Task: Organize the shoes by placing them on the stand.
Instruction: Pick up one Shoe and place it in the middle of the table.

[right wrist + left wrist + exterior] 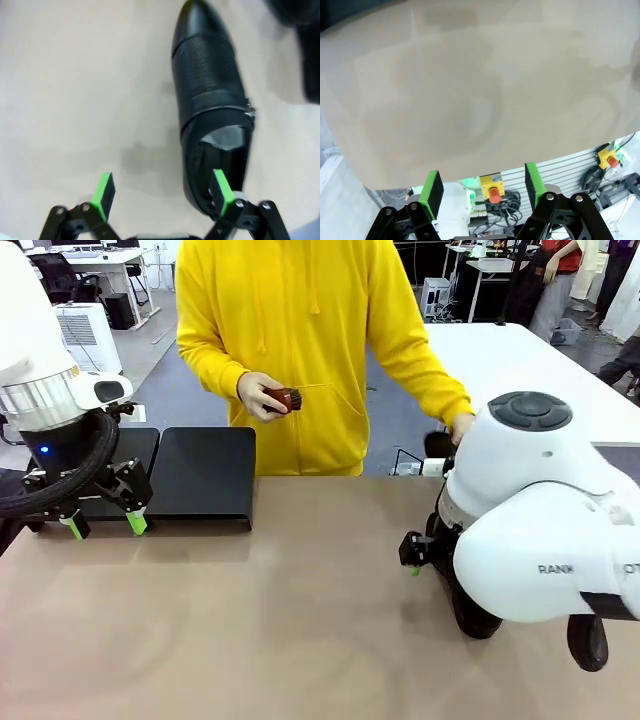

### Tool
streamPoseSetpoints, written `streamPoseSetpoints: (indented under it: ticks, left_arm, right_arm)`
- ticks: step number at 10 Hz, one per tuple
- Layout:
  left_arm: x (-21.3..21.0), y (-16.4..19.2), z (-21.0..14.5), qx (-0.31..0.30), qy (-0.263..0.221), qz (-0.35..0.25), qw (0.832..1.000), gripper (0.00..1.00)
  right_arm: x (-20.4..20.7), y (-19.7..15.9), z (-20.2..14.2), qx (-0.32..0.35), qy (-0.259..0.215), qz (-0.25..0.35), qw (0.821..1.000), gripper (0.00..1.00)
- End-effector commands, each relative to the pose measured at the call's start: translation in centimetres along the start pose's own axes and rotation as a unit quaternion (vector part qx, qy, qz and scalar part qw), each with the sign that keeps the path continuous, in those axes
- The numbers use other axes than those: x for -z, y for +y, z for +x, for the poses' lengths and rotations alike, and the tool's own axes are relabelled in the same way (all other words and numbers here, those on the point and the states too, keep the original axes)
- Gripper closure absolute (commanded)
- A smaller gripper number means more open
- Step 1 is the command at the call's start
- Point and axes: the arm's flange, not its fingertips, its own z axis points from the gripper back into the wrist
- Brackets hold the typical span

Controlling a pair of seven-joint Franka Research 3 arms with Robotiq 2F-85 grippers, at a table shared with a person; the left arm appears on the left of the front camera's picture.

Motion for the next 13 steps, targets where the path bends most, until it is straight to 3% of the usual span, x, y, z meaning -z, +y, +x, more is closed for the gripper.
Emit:
streamPoseSetpoints:
  ticks: [1, 4, 13]
  left_arm:
    - [-0.2, 0.3, -0.1, 0.005, 0.001, 0.007, 1.000, 0.15]
    - [-0.2, 0.3, -0.1, 0.005, 0.001, 0.007, 1.000, 0.15]
    - [-0.2, 0.3, -0.1, 0.005, 0.001, 0.007, 1.000, 0.15]
  right_arm:
    - [-5.4, -3.1, -4.5, 0.054, -0.056, -0.035, 0.996, 0.00]
    - [-12.5, -4.2, -7.3, 0.044, -0.095, -0.049, 0.993, 0.00]
    - [-15.8, -1.7, -6.3, 0.043, -0.104, -0.063, 0.992, 0.00]
